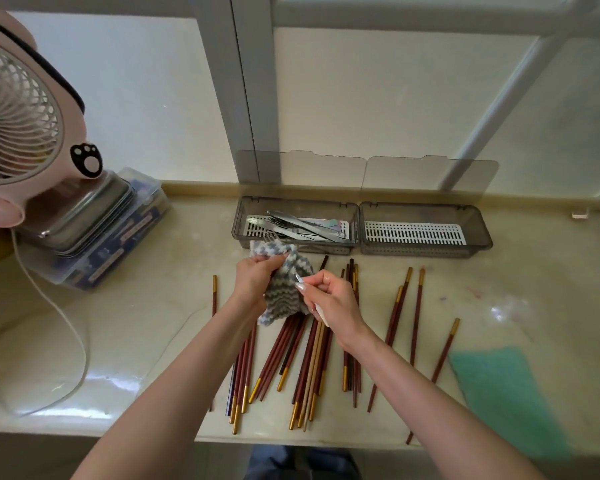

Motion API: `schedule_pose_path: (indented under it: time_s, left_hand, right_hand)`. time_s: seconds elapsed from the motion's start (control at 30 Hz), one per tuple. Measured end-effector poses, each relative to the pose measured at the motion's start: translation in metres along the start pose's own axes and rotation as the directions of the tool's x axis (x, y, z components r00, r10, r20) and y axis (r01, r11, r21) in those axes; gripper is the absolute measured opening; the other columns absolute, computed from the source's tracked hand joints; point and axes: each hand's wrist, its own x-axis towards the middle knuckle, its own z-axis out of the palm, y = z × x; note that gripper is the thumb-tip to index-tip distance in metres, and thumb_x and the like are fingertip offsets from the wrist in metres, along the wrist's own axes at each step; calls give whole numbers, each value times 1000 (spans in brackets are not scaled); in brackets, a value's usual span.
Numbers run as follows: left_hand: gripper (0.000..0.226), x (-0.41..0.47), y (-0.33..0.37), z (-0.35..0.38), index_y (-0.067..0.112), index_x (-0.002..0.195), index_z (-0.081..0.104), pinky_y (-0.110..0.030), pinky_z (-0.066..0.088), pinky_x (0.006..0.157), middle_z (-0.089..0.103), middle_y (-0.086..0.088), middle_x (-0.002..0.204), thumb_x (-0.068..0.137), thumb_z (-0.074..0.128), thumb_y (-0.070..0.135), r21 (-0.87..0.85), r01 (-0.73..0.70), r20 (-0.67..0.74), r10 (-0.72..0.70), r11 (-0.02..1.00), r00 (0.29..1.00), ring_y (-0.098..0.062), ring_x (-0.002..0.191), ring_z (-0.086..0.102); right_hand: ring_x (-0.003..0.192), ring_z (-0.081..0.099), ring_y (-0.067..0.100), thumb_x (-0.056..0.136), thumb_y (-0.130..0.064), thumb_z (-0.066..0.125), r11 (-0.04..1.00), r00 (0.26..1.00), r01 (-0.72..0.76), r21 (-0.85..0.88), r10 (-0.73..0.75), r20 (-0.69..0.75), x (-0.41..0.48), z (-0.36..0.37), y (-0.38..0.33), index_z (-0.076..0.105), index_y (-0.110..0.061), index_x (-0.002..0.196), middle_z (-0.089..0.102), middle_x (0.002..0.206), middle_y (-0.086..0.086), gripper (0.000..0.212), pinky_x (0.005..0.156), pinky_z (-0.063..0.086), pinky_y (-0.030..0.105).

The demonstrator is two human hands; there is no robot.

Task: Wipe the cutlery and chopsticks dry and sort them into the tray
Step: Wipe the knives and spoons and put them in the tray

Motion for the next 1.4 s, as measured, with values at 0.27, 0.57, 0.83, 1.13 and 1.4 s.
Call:
schedule_pose_path:
  time_s: [0.27, 0.57, 0.83, 1.13, 1.4]
  left_hand:
    - [8, 7, 4, 2, 2, 83, 66, -30, 52, 64, 68, -12, 82, 78, 70, 5, 33, -112, -62, 114, 993, 992, -24, 77, 65]
    - [2, 19, 22, -11, 7, 84, 61, -28, 51, 66, 65, -8, 89, 85, 62, 6, -37, -111, -172, 103, 993, 980, -20, 82, 63]
    - [17, -3, -12, 10, 6, 88, 66, -24, 50, 61, 66, -6, 78, 92, 50, 11, 27, 13, 254, -20, 1000, 967, -15, 67, 61]
    - [28, 1, -6, -2, -4, 104, 62, -46, 49, 93, 68, -20, 105, 84, 60, 16, -53, 43, 78, -38, 998, 996, -34, 99, 64]
    - [17, -14, -16, 11, 1, 89, 64, -25, 51, 59, 67, -14, 84, 92, 48, 7, -12, -18, 135, 20, 1000, 991, -19, 68, 64]
  right_hand:
    - [39, 37, 3, 90, 1, 57, 1000, 1000, 19, -19, -20, -5, -5, -8, -3, 56, 4, 86, 45, 49, -1, 5, 41, 30, 13]
    - [41, 37, 7, 88, -2, 60, 997, 997, 35, -64, -39, -68, -13, -26, 0, 59, 0, 78, 45, 48, 0, 10, 42, 31, 16]
    - [44, 44, 9, 89, -1, 59, 996, 982, 86, 7, -83, -169, 6, -3, -2, 58, -4, 76, 51, 54, 5, 13, 45, 37, 18]
    - [94, 63, 16, 89, 3, 55, 991, 947, -100, 87, 68, 315, -12, -29, 11, 57, -16, 128, 70, 101, 10, 43, 70, 47, 24]
    - [60, 64, 16, 84, 4, 62, 960, 995, -74, 270, 88, -39, -3, -18, 3, 61, -8, 98, 71, 72, 13, 18, 58, 51, 24]
